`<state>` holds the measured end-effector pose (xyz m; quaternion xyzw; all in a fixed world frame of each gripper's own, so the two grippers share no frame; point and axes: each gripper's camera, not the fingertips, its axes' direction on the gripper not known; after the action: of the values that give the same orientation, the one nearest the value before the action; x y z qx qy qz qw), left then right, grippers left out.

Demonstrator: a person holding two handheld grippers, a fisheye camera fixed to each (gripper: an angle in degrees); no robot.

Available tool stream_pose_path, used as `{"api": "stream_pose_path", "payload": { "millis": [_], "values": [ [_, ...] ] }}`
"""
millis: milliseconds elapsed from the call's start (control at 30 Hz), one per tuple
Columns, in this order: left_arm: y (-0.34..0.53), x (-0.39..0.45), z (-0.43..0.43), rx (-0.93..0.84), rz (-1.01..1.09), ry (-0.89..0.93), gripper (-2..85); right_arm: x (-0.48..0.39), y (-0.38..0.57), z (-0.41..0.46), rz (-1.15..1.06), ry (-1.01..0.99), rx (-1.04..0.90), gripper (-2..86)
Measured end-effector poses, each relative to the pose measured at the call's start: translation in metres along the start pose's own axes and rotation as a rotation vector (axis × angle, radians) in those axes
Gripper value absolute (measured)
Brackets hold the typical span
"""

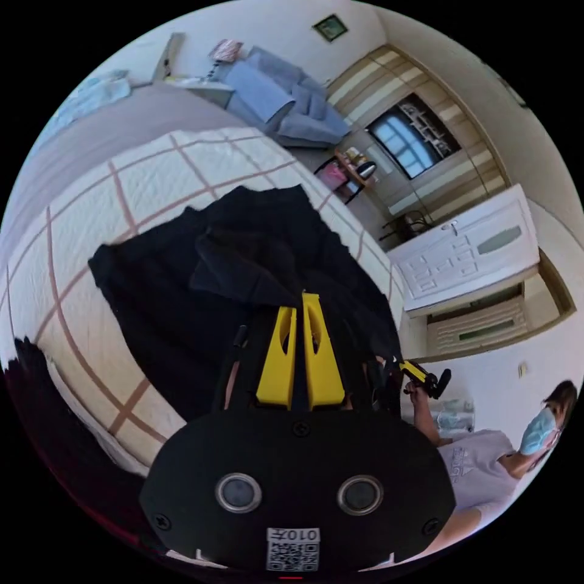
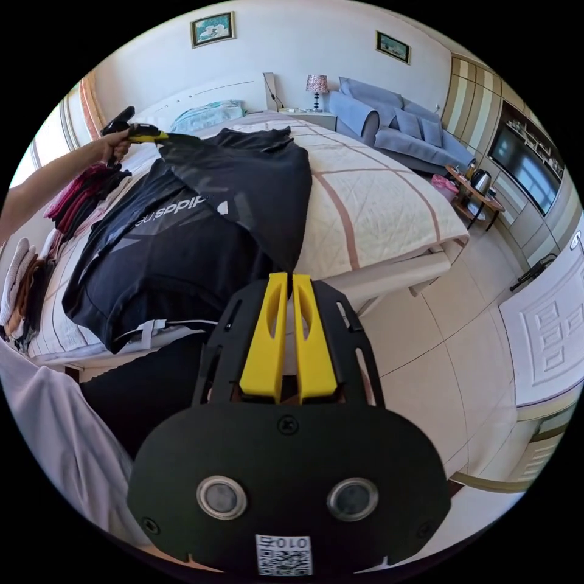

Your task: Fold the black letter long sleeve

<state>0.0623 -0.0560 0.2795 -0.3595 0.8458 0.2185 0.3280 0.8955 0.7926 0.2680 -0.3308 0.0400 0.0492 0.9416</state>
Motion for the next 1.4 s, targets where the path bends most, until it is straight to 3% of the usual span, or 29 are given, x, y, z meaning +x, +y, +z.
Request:
{"api": "stream_pose_path", "payload": {
  "millis": [100, 233, 433, 567, 700, 867, 1033, 1167, 1267, 1400],
  "values": [
    [0.019, -0.042, 0.029, -0.030, -0.108, 0.041, 3.2, 0.001, 0.003, -0.001, 0.011, -0.005, 0.005, 3.3],
    [0.007, -0.038, 0.025, 0.000, -0.060, 0.095, 3.2, 0.009, 0.003, -0.009, 0.031, -0.034, 0.020, 2.9],
    [-0.054, 0.046, -0.034, 0.042, 0.286, 0.085, 3.0, 0.006, 0.007, -0.018, 0.045, -0.061, 0.039, 2.5],
    [-0.068, 0.089, -0.065, 0.043, 0.481, -0.089, 3.0, 0.002, 0.010, -0.027, 0.032, -0.043, 0.053, 2.4],
    [-0.070, 0.035, -0.069, 0.057, 0.316, 0.059, 2.7, 0.003, 0.015, -0.030, 0.029, -0.067, 0.058, 2.3],
    [-0.086, 0.030, -0.065, 0.050, 0.242, 0.067, 2.6, -0.001, 0.011, -0.025, 0.027, -0.066, 0.035, 2.4],
    [-0.132, 0.071, -0.076, -0.020, 0.310, -0.030, 2.4, -0.001, 0.013, -0.034, 0.045, -0.050, 0.055, 2.5],
    [-0.148, 0.148, -0.102, 0.003, 0.581, -0.204, 1.9, -0.002, 0.017, -0.035, 0.053, -0.051, 0.060, 2.5],
    [-0.147, 0.121, -0.086, -0.092, 0.464, -0.301, 1.5, -0.004, 0.020, -0.031, 0.058, -0.062, 0.050, 2.6],
    [-0.116, -0.013, -0.046, -0.216, 0.064, -0.199, 1.4, -0.011, 0.021, -0.030, 0.027, -0.080, 0.037, 2.6]
  ]
}}
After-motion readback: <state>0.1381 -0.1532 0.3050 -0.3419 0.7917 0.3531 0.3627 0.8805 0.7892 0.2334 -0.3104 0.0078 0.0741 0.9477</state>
